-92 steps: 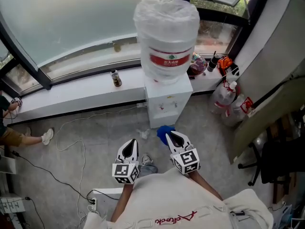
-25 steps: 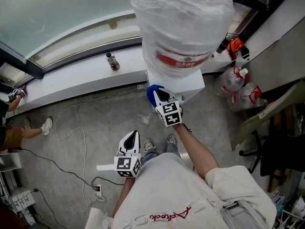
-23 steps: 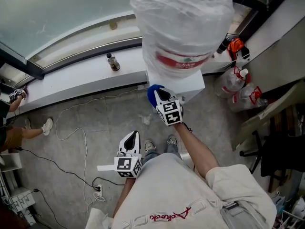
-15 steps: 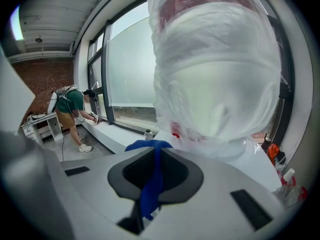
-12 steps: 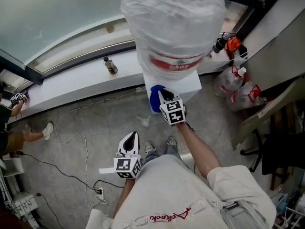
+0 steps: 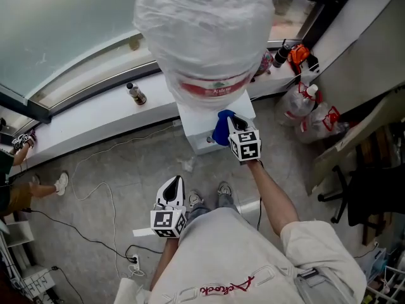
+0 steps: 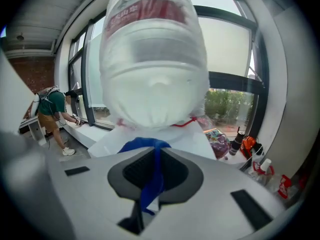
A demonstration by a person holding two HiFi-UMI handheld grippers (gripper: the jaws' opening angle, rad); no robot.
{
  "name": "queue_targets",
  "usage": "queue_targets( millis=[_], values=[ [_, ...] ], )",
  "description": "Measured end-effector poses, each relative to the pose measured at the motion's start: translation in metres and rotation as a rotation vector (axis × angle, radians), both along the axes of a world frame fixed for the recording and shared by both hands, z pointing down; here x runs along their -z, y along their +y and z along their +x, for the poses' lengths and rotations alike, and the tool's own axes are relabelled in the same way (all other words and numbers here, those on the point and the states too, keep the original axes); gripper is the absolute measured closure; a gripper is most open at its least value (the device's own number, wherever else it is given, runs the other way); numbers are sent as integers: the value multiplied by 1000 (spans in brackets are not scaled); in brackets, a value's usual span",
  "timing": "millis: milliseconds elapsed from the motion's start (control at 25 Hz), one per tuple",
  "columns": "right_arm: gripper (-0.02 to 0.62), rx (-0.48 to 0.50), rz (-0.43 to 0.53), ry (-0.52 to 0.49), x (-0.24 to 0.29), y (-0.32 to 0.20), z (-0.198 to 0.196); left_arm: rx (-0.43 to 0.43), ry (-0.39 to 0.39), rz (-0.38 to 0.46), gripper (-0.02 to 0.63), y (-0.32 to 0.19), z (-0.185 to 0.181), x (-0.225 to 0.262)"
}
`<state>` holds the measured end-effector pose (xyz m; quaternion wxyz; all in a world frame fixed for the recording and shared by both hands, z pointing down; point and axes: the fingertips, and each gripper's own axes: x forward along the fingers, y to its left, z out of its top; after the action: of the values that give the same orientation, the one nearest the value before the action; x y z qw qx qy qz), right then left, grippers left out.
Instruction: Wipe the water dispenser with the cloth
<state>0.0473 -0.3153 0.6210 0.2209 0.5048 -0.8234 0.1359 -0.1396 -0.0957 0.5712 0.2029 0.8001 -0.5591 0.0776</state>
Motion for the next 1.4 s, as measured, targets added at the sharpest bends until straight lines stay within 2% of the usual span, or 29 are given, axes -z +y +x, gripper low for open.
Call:
queue_targets(
  millis=[200,360,520,760,920,1080,1240,1400],
  values=[
    [557,-86,6,46,-2,-16,69,5,-8,0,594,1,3,-1],
    [557,-140,5,67,-4,-25,109,10,-15,-4,594,2,3,-1],
    [557,-164,7,72,-2,-27,123,8,-19,-2,594,2,6,0],
    [557,-154,27,65,2,-13,119,2,-20,3,594,5,11,2],
    [557,-102,95,53,21,11,93,3,-17,3,594,6,11,1],
    [557,-14,144,10,35,47,39,7,-11,4,594,7,10,1],
    [557,97,137,-65,35,82,-35,19,-10,9,594,8,5,3],
    [557,214,86,-117,20,107,-104,43,-12,6,594,13,-5,3]
  ],
)
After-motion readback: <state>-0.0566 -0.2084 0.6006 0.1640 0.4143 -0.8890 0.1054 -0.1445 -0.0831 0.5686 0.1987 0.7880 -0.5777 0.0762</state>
